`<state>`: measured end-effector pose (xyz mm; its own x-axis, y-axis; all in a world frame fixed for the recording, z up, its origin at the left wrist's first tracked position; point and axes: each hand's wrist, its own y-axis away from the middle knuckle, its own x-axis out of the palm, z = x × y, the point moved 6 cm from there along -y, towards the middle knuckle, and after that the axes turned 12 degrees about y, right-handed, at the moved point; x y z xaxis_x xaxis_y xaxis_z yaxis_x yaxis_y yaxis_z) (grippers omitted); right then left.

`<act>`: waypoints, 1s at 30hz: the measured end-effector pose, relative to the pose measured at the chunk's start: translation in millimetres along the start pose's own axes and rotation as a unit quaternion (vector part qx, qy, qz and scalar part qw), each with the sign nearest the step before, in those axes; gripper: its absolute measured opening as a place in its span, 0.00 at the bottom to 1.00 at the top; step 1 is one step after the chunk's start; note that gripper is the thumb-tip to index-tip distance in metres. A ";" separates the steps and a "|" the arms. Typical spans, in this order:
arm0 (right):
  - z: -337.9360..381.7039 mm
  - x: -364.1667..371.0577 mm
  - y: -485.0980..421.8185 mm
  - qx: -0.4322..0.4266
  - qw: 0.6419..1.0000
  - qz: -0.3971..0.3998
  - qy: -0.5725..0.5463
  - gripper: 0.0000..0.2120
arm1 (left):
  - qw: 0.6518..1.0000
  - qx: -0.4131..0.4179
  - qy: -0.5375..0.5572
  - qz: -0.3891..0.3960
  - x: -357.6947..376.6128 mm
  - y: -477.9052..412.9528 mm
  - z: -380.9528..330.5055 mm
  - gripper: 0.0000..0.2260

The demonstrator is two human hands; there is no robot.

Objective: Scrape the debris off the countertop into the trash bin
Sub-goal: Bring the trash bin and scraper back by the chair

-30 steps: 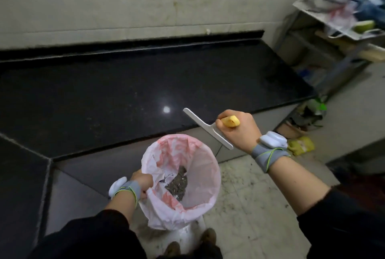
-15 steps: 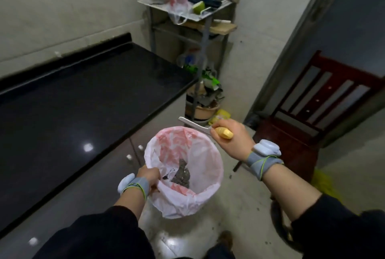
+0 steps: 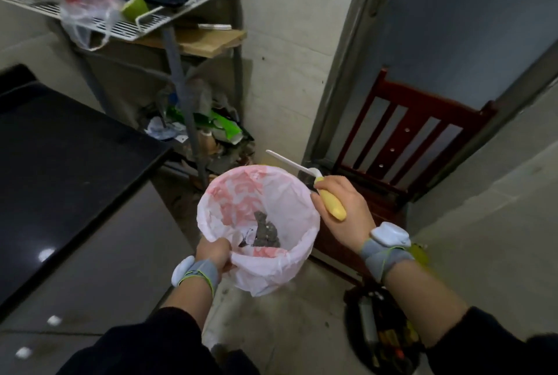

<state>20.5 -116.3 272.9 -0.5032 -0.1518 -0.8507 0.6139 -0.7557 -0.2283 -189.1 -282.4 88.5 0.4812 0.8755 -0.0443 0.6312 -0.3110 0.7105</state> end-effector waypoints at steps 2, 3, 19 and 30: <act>-32.5 16.4 -20.9 0.021 1.000 -0.001 0.005 0.10 | 1.000 -0.005 0.004 -0.003 30.2 -25.0 -9.2 0.16; -47.9 27.0 -29.8 0.030 0.999 0.001 0.009 0.10 | 1.000 -0.004 0.011 -0.002 43.4 -37.1 -12.7 0.15; -273.9 297.5 -86.2 0.021 0.996 -0.024 0.089 0.06 | 0.998 0.042 -0.005 0.042 185.2 -335.9 66.2 0.13; -338.5 399.6 -52.7 -0.082 0.966 -0.005 0.246 0.29 | 0.997 0.058 -0.002 0.059 218.8 -445.0 185.6 0.13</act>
<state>-7.1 78.5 -215.3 -0.1846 0.2059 -0.9610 0.7186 -0.6388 -0.2749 -251.8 -21.1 -367.7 0.5589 0.8286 0.0319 0.6354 -0.4526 0.6256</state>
